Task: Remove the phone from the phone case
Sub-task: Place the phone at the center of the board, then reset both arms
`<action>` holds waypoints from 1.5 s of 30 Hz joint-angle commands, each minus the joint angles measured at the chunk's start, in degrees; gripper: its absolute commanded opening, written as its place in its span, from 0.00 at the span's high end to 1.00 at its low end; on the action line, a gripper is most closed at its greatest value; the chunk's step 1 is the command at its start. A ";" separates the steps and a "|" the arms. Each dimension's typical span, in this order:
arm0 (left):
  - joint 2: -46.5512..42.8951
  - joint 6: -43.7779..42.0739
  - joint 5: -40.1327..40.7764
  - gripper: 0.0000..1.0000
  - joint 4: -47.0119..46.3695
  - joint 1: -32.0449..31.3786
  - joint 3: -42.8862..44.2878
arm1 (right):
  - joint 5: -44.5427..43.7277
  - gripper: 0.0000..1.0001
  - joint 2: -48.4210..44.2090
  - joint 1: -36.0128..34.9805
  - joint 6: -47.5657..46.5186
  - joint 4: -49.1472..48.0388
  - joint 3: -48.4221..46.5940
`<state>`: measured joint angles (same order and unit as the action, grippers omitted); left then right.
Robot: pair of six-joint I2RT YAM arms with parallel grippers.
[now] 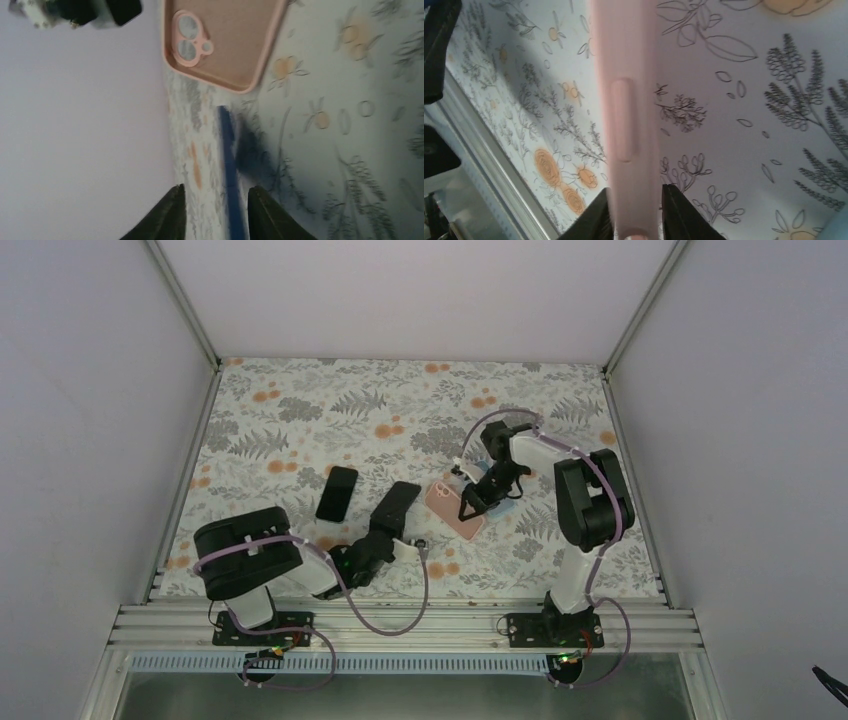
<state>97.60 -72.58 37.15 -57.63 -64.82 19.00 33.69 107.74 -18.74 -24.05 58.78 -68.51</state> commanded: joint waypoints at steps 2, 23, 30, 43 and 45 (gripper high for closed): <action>-3.46 11.23 -5.56 0.63 18.44 -0.69 4.04 | -3.45 0.62 -1.06 -0.24 0.94 -1.64 0.26; -20.94 36.25 -49.34 0.00 83.29 35.23 45.71 | -29.52 0.00 -29.67 17.55 8.58 -15.23 -8.95; -27.56 43.81 -51.42 0.00 80.57 63.38 43.21 | -34.60 0.00 -32.39 25.80 12.57 -28.97 2.94; -32.30 48.87 -67.59 0.00 73.05 86.07 25.26 | -41.19 0.00 -32.14 26.69 13.04 -38.29 14.14; -32.00 48.15 -68.04 0.00 73.44 86.21 24.65 | -42.21 0.00 -31.36 26.60 12.43 -38.98 14.89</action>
<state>65.89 -26.00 -24.91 18.39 20.82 44.71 -5.37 76.31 7.29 -11.73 23.81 -55.46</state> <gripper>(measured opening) 0.997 0.997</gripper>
